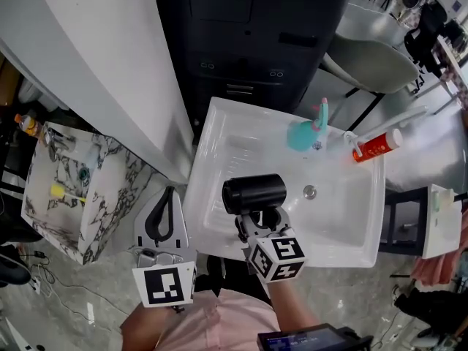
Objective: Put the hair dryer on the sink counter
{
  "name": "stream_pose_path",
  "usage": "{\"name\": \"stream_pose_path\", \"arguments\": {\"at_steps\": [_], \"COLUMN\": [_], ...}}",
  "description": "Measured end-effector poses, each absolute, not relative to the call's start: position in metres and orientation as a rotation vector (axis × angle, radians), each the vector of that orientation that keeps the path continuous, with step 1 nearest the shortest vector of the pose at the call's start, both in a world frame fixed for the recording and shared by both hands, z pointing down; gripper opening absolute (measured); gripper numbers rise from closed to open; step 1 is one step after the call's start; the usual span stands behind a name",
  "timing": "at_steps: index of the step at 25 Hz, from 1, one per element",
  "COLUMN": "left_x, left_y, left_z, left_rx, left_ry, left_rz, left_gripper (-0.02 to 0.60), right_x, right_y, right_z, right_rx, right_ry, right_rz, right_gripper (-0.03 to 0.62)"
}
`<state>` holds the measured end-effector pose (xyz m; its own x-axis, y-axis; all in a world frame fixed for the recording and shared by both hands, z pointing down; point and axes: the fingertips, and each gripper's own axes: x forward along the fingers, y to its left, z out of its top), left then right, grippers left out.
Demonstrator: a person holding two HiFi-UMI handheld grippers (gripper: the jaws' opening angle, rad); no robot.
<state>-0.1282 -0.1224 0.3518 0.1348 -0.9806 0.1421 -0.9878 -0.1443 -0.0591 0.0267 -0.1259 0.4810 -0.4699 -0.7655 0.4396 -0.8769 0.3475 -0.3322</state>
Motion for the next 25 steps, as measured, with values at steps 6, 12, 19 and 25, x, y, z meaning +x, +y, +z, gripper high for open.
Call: {"name": "stream_pose_path", "arguments": {"at_steps": [6,12,19,25], "left_x": [-0.127,-0.125,-0.12,-0.116], "left_y": [-0.134,-0.146,-0.16,-0.17], "left_z": [0.354,0.362,0.37,0.375], "left_rx": [2.321,2.302,2.29,2.283], "left_ry": [-2.022,-2.014,-2.004,-1.996], "left_rz": [0.239,0.268,0.291,0.306], "left_gripper": [0.011,0.011,0.011,0.011], "right_x": [0.026,0.025,0.029,0.032], "right_y": [-0.137,-0.148,-0.157,-0.164], "right_z": [0.492,0.508,0.526,0.539], "right_rx": [1.481,1.468,1.463,1.453], "right_ry": [-2.389,-2.367,-2.326,-2.289], "right_rz": [0.861,0.944,1.026,1.128], "right_gripper": [0.219,0.218,0.218,0.219]}}
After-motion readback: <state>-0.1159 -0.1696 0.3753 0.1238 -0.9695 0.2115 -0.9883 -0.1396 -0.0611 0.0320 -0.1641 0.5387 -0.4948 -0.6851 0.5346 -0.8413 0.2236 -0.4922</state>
